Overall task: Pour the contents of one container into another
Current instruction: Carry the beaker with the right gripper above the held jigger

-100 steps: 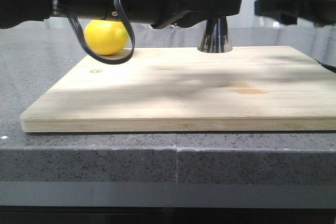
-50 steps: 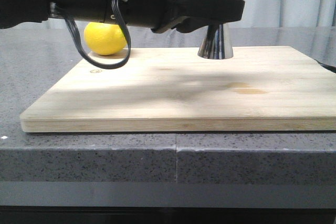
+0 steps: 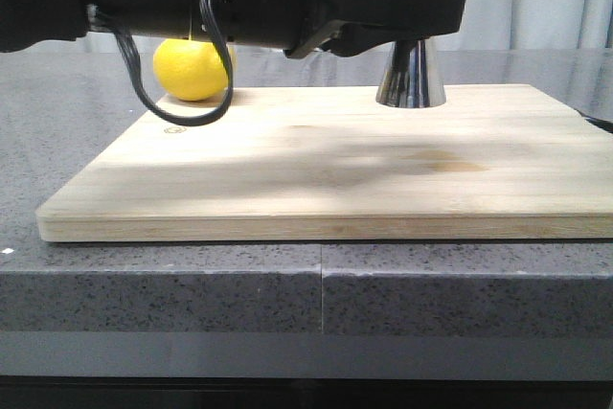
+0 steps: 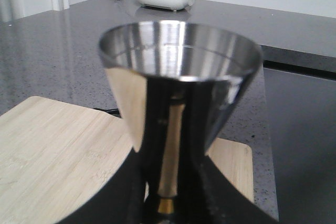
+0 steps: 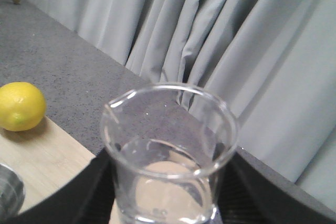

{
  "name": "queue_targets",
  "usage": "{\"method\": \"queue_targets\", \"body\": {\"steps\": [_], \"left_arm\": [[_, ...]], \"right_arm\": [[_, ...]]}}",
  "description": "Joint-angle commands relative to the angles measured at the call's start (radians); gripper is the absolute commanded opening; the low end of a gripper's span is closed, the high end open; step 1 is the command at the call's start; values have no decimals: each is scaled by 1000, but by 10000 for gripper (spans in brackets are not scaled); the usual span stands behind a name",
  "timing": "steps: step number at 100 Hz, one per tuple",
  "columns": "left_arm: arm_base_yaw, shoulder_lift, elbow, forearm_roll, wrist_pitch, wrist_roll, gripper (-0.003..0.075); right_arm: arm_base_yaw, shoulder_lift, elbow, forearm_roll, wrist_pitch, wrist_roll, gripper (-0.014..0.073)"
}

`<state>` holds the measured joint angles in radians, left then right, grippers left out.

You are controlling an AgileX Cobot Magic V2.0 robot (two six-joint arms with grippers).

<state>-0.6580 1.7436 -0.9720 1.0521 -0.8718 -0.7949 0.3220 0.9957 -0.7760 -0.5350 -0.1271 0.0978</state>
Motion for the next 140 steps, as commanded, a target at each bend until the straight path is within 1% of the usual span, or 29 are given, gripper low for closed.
{"method": "queue_targets", "body": {"steps": [1,26,49,88,140], "left_arm": [[-7,-56,-30,-25,-86,-21,-21],[-7,-56,-30,32,-107,-56,-21],[-7,-56,-30,72,-125,-73,-21],[-7,-56,-30,73,-136,-73,-21],[-7,-56,-30,73,-136,-73,-21]], "right_arm": [[18,-22,-40,-39,-61,-9,261],[72,-22,-40,-128,-18,-9,261],[75,-22,-40,-204,-16,-9,261],[120,-22,-40,-303,-6,-9,261],[120,-22,-40,-442,-4,-9,261]]}}
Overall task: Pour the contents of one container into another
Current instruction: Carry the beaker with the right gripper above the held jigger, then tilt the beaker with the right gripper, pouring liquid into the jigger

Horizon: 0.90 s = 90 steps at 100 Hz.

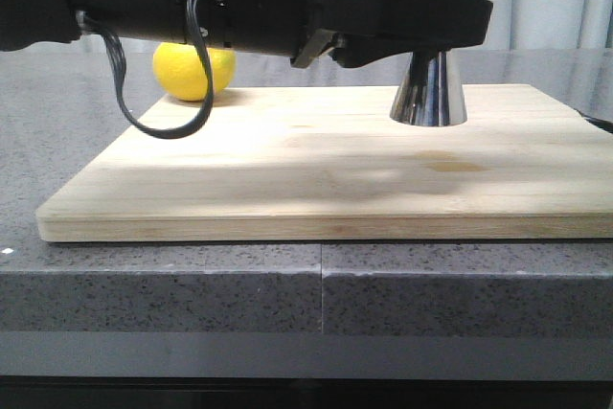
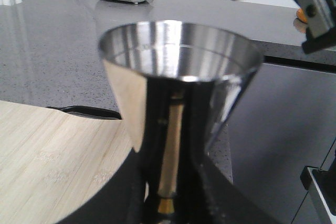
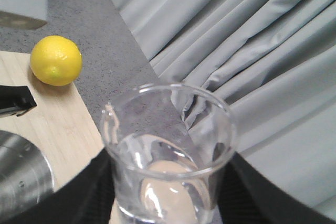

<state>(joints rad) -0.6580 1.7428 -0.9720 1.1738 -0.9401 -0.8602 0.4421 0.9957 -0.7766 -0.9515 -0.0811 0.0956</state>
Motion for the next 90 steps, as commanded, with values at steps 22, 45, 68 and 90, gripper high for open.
{"method": "queue_targets", "body": {"steps": [22,45,68,90], "left_arm": [[-7,-55,-30,-48,-68,-8,-21],[-7,-55,-30,-48,-68,-8,-21],[-7,-55,-30,-48,-68,-8,-21],[-4,-55,-30,-48,-68,-8,-21]], "right_arm": [[0,-22,-40,-73,-50,-7,261],[0,-22,-40,-136,-54,-7,261],[0,-22,-40,-194,-63,-7,261],[0,-22,-40,-225,-65,-7,261]]}}
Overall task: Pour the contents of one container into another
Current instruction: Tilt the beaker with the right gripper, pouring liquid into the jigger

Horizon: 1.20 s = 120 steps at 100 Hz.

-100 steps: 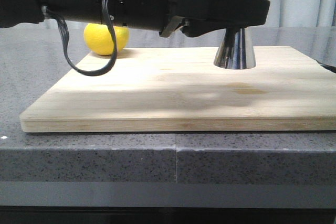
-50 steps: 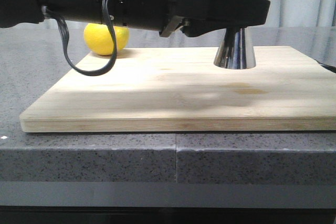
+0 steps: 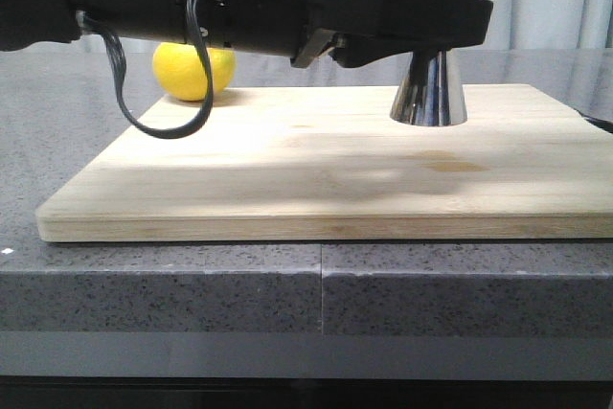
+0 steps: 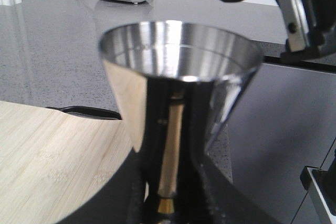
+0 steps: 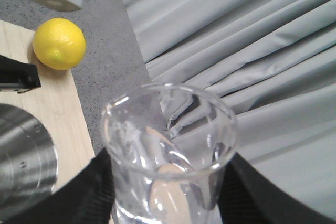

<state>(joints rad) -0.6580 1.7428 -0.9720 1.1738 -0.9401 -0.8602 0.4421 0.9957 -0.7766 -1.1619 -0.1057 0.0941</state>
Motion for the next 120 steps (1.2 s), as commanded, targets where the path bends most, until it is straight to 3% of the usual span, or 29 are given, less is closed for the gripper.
{"method": "queue_targets", "body": {"steps": [1,120], "left_arm": [[-4,-55,-30,-48,-68,-8,-21],[-4,-55,-30,-48,-61,-8,-21]], "right_arm": [[0,-22,-40,-17,-40,-5,261],[0,-22,-40,-181,-34,-5,261]]}}
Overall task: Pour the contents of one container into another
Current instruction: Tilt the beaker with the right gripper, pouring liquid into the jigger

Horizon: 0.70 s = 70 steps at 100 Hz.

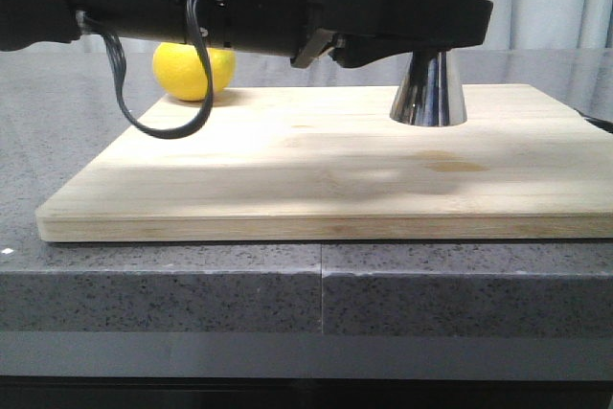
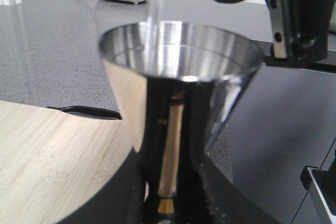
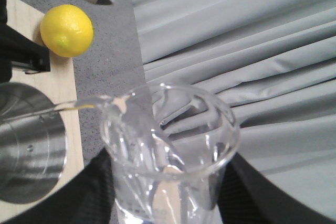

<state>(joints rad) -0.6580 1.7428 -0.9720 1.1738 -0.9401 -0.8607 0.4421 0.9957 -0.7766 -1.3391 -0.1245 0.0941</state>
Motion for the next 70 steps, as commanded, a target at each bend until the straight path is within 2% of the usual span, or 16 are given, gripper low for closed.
{"method": "queue_targets", "body": {"steps": [1,70], "left_arm": [[-4,-55,-30,-48,-61,-7,-21],[-4,-55,-30,-48,-60,-7,-21]], "right_arm": [[0,-22,-40,-4,-15,-5,261],[0,-22,-40,-95,31,-5,261]]}}
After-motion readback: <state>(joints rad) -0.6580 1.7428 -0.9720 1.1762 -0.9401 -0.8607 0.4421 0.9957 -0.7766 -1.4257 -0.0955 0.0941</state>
